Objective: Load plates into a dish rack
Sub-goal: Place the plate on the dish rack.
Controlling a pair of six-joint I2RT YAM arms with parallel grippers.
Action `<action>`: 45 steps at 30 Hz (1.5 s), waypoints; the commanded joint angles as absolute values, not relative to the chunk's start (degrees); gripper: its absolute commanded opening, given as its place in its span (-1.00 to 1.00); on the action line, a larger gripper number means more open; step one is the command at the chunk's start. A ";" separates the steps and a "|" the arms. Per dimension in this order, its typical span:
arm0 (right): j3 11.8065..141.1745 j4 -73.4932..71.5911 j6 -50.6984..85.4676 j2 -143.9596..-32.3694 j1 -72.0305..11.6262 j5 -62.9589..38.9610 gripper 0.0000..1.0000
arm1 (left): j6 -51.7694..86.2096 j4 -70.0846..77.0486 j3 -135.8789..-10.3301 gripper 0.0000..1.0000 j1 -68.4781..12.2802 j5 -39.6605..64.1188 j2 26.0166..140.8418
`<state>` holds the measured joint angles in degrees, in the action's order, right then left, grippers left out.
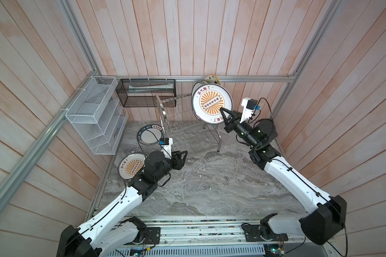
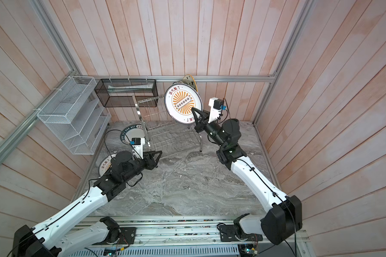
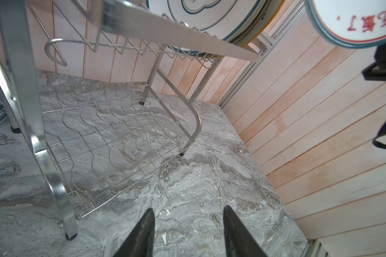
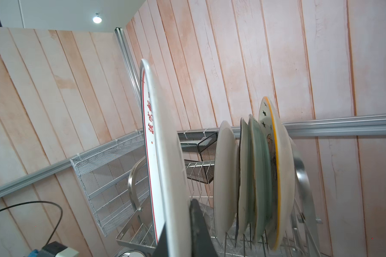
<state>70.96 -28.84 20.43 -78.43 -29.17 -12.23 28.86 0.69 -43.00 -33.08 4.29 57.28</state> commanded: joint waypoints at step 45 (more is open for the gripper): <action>126.92 4.31 -3.52 -117.60 -43.77 32.70 -1.00 | 28.83 -0.05 -38.59 0.01 -32.48 4.57 51.17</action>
<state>124.66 4.71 -3.27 -116.86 -43.27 31.40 28.93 -0.64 -39.44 -32.88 5.48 52.07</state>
